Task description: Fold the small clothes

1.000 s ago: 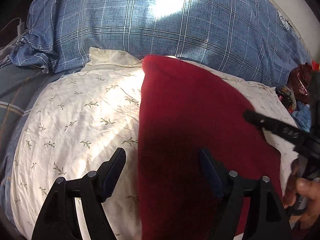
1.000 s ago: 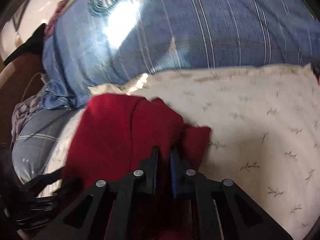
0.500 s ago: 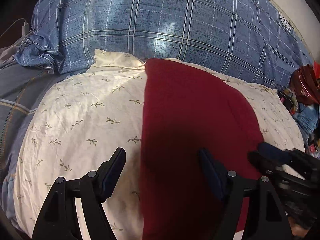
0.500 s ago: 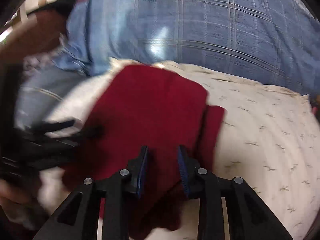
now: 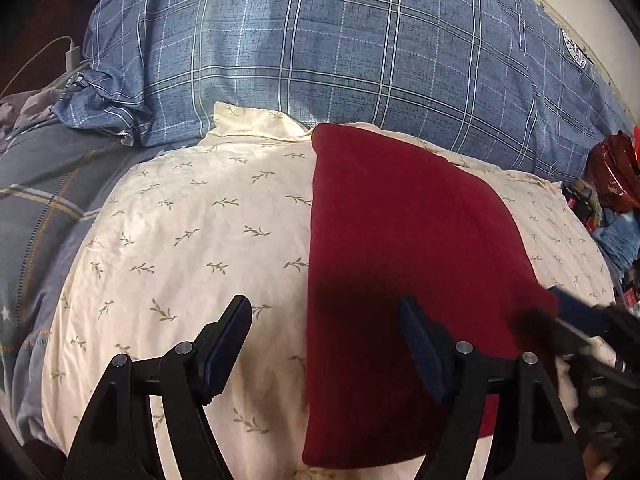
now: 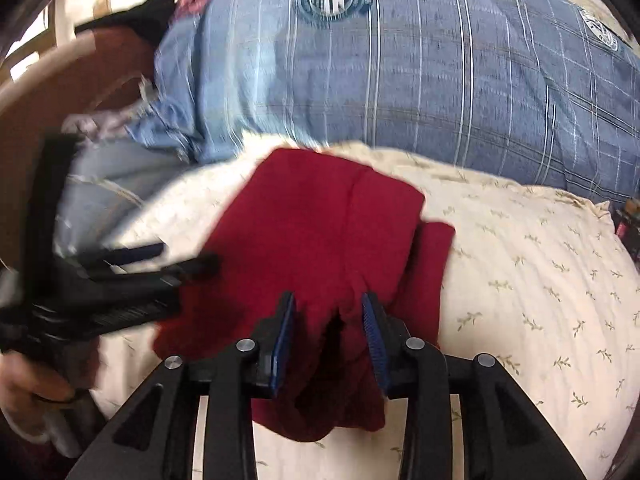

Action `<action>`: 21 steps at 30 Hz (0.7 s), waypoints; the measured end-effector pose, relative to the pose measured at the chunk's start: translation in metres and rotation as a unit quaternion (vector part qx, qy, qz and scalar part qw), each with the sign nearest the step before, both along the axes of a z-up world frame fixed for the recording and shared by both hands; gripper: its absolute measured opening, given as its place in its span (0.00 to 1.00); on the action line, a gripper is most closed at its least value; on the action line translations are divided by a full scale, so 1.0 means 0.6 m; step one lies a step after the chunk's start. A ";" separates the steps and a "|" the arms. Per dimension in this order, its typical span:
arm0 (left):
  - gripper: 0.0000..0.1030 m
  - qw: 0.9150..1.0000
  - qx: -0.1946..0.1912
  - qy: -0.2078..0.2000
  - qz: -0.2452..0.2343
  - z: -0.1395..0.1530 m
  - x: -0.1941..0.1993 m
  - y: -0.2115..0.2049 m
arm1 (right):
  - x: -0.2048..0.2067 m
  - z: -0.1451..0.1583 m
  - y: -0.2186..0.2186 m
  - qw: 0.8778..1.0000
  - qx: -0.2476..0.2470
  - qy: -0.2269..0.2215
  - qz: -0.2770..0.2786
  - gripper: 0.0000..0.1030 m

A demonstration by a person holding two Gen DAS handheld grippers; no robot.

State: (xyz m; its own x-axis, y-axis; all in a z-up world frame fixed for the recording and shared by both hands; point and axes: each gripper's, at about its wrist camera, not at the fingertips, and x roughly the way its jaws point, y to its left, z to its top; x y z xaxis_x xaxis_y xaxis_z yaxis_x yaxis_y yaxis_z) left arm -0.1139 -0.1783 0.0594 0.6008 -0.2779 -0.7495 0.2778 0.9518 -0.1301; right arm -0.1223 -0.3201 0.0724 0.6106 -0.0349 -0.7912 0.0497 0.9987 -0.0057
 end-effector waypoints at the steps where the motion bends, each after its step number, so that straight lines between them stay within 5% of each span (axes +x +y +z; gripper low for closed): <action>1: 0.72 1.000 0.000 -0.002 0.002 0.002 -0.004 0.002 | 0.002 -0.012 -0.001 1.000 -0.006 0.013 -0.007 0.36; 4: 0.72 1.000 0.002 -0.003 0.004 0.005 -0.016 0.010 | -0.001 -0.037 -0.020 0.999 0.021 0.020 -0.024 0.36; 11: 0.72 1.000 0.008 -0.007 0.018 0.008 -0.039 0.036 | -0.019 0.006 -0.030 0.999 0.032 0.007 -0.039 0.37; 21: 0.72 0.999 0.001 -0.020 0.031 0.016 -0.047 0.054 | -0.038 0.065 0.016 0.998 0.044 -0.051 0.003 0.54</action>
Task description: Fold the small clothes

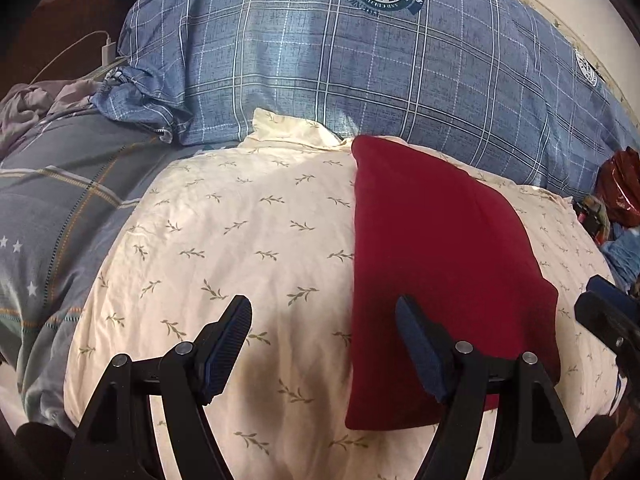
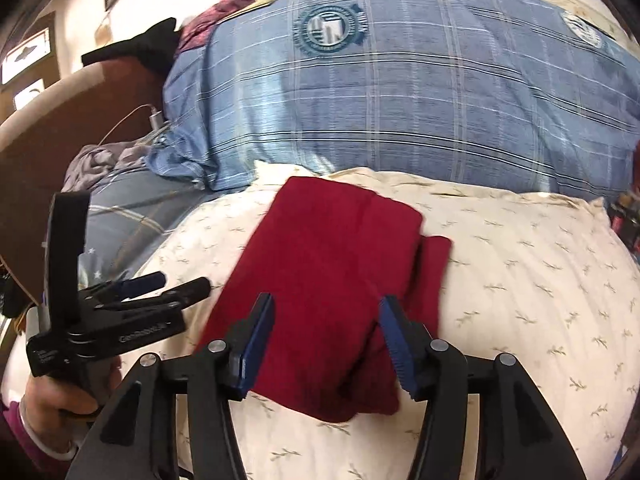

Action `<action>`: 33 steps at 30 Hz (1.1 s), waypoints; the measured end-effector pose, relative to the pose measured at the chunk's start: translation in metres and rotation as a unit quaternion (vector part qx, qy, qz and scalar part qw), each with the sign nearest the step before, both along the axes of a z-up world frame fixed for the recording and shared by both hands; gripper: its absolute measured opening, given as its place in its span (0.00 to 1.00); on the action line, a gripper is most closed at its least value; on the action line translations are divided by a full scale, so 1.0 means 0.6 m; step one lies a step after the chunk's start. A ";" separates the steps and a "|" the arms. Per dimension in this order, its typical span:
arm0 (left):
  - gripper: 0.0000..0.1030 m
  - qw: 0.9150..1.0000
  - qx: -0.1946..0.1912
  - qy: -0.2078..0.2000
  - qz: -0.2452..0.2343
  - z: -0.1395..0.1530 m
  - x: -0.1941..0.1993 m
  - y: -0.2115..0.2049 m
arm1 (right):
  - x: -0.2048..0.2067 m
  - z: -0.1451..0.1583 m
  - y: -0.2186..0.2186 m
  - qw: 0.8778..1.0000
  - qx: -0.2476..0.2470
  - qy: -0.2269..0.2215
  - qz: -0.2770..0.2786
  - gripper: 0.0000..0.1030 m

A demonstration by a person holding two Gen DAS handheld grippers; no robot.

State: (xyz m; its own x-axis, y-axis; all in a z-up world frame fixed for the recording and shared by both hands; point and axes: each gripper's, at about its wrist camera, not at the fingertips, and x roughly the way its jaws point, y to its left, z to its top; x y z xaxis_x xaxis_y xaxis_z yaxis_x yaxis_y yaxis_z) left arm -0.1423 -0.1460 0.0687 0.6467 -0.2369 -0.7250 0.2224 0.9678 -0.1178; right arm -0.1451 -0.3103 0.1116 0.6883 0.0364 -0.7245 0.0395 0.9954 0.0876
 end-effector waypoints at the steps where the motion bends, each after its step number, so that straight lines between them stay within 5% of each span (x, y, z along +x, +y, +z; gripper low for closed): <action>1: 0.72 1.000 0.001 -0.003 -0.002 0.000 0.000 0.001 | 0.005 -0.005 0.004 1.000 0.000 0.005 0.004 0.54; 11: 0.72 1.000 0.011 -0.010 -0.008 -0.036 0.022 0.000 | 0.056 -0.077 -0.003 0.999 -0.016 0.043 -0.022 0.51; 27: 0.72 1.000 0.020 -0.015 0.007 -0.063 0.064 -0.001 | 0.032 -0.071 -0.006 0.998 -0.018 0.040 -0.033 0.50; 33: 0.72 0.999 0.013 -0.038 0.011 -0.058 0.048 0.004 | 0.037 -0.091 0.012 0.997 -0.056 0.042 -0.026 0.52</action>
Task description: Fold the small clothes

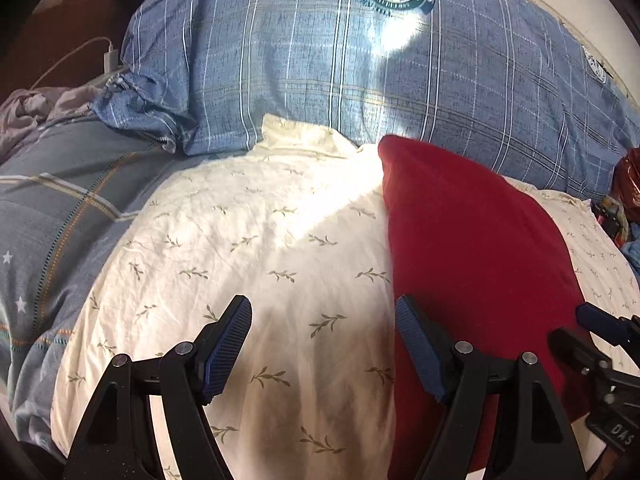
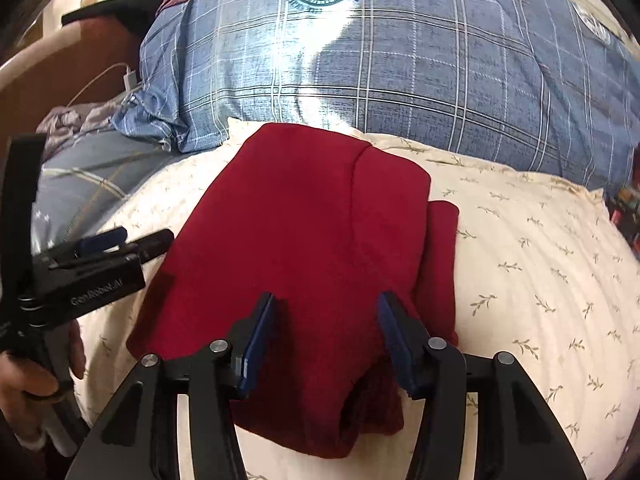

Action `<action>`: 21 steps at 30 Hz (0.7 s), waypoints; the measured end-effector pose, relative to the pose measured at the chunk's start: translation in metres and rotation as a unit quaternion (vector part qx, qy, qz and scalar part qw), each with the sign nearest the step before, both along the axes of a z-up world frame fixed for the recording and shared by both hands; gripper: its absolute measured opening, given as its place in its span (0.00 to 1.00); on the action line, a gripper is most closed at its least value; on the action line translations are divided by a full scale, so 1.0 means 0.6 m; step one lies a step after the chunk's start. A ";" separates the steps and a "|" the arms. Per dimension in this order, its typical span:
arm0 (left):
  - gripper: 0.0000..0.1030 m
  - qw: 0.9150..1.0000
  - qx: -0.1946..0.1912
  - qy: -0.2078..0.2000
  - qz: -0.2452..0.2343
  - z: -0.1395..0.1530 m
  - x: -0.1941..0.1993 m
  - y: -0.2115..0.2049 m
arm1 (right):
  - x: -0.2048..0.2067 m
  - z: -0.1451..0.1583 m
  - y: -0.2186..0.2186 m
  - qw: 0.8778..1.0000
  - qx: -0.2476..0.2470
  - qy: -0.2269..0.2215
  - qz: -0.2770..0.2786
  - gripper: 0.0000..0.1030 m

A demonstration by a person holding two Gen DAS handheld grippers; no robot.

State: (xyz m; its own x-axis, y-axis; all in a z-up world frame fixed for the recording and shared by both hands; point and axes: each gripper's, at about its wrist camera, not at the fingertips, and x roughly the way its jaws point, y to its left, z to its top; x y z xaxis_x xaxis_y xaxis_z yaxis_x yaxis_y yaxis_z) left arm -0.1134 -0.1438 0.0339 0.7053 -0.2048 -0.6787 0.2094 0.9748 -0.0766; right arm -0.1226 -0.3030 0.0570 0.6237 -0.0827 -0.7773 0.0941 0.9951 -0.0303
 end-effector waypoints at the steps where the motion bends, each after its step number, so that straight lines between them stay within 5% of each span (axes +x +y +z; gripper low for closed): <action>1: 0.72 1.000 0.002 -0.004 0.000 0.000 -0.004 0.001 | 0.000 0.001 0.001 1.000 -0.001 0.000 0.000 0.53; 7: 0.72 1.000 0.002 -0.013 -0.003 0.003 -0.019 0.006 | -0.011 0.021 -0.015 0.998 0.054 -0.011 -0.013 0.53; 11: 0.72 1.000 -0.009 -0.015 -0.011 0.007 -0.022 0.007 | -0.021 0.045 -0.031 0.996 0.071 -0.035 -0.034 0.70; 21: 0.72 0.999 -0.009 -0.011 -0.036 0.013 -0.025 -0.002 | -0.031 0.056 -0.048 0.995 0.065 -0.048 -0.052 0.70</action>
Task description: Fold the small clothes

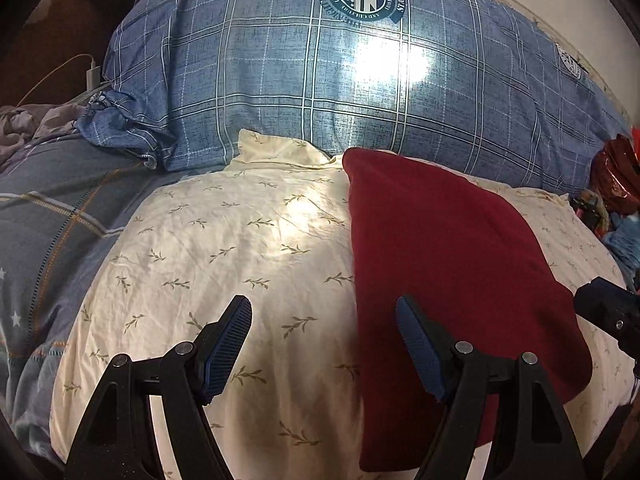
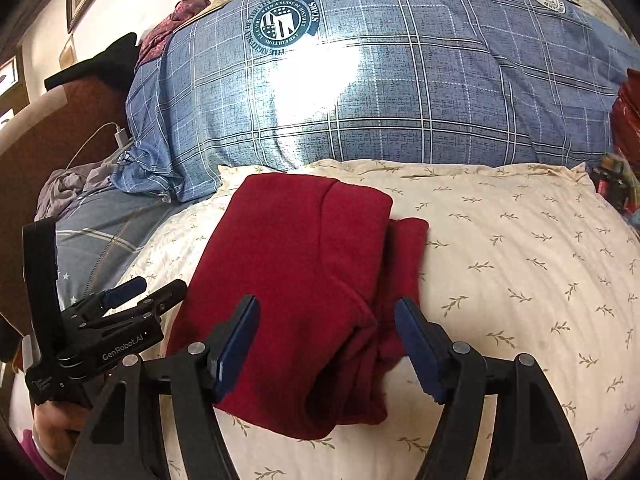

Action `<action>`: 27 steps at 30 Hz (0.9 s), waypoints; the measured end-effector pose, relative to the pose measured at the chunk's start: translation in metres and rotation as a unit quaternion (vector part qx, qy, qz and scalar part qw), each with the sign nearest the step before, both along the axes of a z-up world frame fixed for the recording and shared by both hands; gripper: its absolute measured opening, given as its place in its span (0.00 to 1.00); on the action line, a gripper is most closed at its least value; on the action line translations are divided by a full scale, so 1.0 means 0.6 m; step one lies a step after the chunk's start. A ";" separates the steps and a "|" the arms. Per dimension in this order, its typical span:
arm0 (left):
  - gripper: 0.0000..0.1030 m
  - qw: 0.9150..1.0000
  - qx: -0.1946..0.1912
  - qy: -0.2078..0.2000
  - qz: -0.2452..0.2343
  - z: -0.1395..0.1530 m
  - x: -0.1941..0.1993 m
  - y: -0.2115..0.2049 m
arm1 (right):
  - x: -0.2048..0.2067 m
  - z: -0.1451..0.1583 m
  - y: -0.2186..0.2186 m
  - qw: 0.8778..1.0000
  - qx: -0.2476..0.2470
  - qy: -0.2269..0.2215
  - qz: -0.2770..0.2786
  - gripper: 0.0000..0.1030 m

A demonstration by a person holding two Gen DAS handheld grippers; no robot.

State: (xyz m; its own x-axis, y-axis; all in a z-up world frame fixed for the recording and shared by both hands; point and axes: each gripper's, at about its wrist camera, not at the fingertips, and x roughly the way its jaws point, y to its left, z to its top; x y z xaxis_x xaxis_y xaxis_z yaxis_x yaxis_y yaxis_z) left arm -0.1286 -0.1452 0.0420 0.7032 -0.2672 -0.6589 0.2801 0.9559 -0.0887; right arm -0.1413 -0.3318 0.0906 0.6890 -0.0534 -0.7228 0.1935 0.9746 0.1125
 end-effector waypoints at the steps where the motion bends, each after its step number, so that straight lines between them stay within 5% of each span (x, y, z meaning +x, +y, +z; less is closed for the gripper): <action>1: 0.72 1.000 0.002 0.000 0.002 0.000 0.000 0.000 | -0.001 -0.001 0.000 1.000 -0.001 0.000 -0.002 0.70; 27: 0.72 0.993 0.086 -0.068 0.042 0.017 -0.044 -0.011 | -0.012 0.009 0.016 0.999 -0.034 0.003 -0.021 0.76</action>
State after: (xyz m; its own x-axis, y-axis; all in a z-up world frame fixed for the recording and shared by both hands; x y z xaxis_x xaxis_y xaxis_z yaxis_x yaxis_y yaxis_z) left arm -0.1552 -0.1518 0.0524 0.8036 -0.0953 -0.5875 0.1968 0.9741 0.1111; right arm -0.1487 -0.3221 0.0960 0.6807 -0.1310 -0.7207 0.2345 0.9711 0.0450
